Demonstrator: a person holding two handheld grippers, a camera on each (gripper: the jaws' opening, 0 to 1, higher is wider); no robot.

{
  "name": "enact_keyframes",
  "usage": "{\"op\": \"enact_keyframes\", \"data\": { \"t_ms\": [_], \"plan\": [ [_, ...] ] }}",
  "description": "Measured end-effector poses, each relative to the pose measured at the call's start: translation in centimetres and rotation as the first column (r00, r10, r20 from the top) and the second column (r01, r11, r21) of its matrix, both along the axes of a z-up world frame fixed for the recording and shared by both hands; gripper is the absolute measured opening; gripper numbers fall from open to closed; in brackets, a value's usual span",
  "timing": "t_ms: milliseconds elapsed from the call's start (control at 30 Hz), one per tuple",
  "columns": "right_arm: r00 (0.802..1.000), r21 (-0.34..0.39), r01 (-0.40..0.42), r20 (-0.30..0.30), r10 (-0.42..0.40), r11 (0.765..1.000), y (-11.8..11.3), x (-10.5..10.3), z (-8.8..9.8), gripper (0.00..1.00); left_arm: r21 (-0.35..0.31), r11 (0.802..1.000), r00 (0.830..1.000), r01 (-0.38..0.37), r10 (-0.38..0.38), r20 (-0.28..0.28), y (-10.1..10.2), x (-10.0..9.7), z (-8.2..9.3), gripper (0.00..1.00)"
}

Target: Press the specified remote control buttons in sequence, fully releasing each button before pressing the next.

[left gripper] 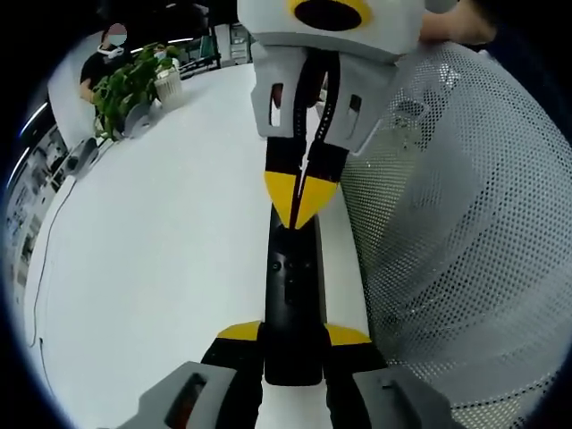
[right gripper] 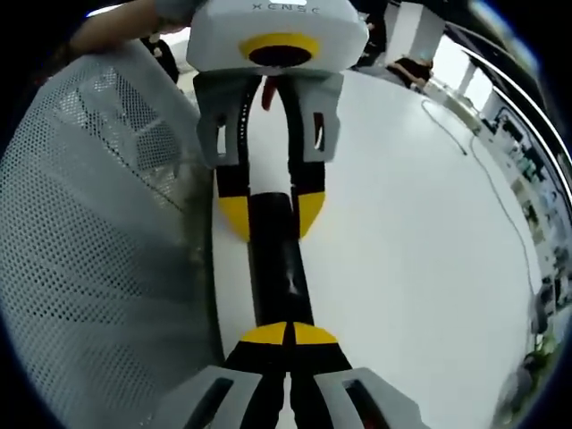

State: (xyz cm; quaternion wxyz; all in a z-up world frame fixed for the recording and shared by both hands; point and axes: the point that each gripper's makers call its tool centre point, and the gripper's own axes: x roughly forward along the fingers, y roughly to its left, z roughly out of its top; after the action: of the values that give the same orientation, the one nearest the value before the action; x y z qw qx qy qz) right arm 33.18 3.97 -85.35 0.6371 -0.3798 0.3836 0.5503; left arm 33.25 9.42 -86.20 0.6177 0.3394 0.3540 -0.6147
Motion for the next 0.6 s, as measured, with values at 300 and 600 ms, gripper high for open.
{"op": "enact_keyframes", "data": {
  "t_ms": [300,600],
  "plan": [
    [0.999,0.036,0.03,-0.041,-0.029,0.999,0.03,0.22,0.04,0.0,-0.009,1.0,1.0,-0.003,0.003,-0.001,0.07,0.05,-0.08,0.25],
    [0.994,0.114,0.085,-0.083,-0.075,0.99,0.48,0.49,0.85,0.04,-0.009,1.0,1.0,-0.001,0.001,-0.001,0.04,0.12,-0.11,0.25]
  ]
}}
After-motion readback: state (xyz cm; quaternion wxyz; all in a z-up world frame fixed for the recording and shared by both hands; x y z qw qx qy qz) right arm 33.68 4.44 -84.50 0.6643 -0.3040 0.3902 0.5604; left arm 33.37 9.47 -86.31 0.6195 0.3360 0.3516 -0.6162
